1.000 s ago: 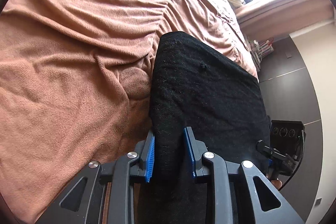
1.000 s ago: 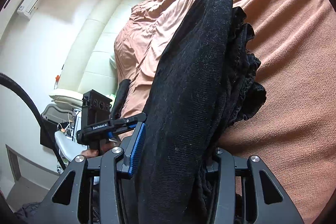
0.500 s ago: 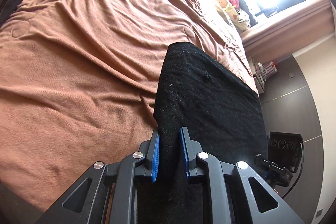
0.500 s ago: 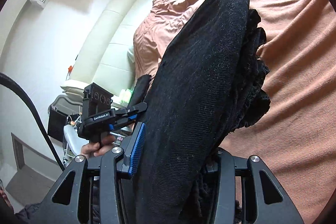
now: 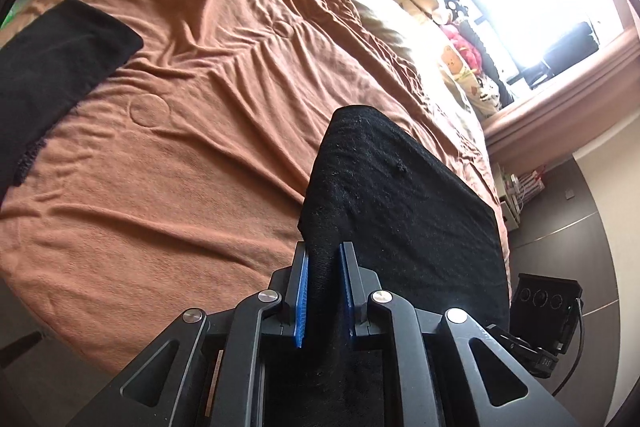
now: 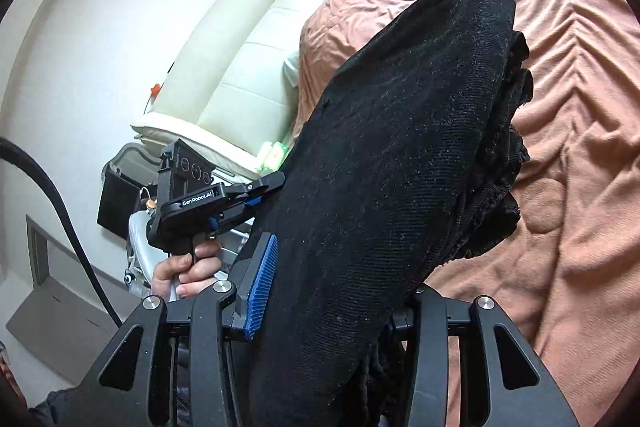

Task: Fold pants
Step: 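Lift the folded pants with both tools and carry them toward the headboard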

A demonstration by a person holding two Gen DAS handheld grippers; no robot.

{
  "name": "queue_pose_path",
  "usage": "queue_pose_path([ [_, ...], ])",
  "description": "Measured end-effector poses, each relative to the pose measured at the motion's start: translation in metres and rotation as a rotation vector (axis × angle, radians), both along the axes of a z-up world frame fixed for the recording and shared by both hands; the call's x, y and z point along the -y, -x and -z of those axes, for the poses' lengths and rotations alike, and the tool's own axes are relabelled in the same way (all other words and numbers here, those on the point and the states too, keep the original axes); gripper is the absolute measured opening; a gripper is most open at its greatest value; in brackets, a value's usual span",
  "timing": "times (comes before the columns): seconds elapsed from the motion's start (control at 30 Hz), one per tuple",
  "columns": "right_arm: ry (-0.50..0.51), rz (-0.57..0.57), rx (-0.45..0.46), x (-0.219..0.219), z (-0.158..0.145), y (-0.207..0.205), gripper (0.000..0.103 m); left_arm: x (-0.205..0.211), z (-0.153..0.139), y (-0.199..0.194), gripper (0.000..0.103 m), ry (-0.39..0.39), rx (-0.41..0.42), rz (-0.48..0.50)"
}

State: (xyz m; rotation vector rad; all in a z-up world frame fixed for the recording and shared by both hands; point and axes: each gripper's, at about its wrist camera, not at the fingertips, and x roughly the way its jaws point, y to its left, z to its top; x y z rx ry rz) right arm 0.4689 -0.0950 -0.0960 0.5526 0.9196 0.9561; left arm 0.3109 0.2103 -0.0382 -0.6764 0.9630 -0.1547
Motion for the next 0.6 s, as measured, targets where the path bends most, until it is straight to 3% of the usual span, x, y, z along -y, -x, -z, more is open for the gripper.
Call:
queue_pose_path([
  [0.6, 0.017, -0.131, 0.032, -0.116, 0.013, -0.056, 0.042, -0.161, -0.018, -0.015, 0.014, -0.053, -0.003, -0.143],
])
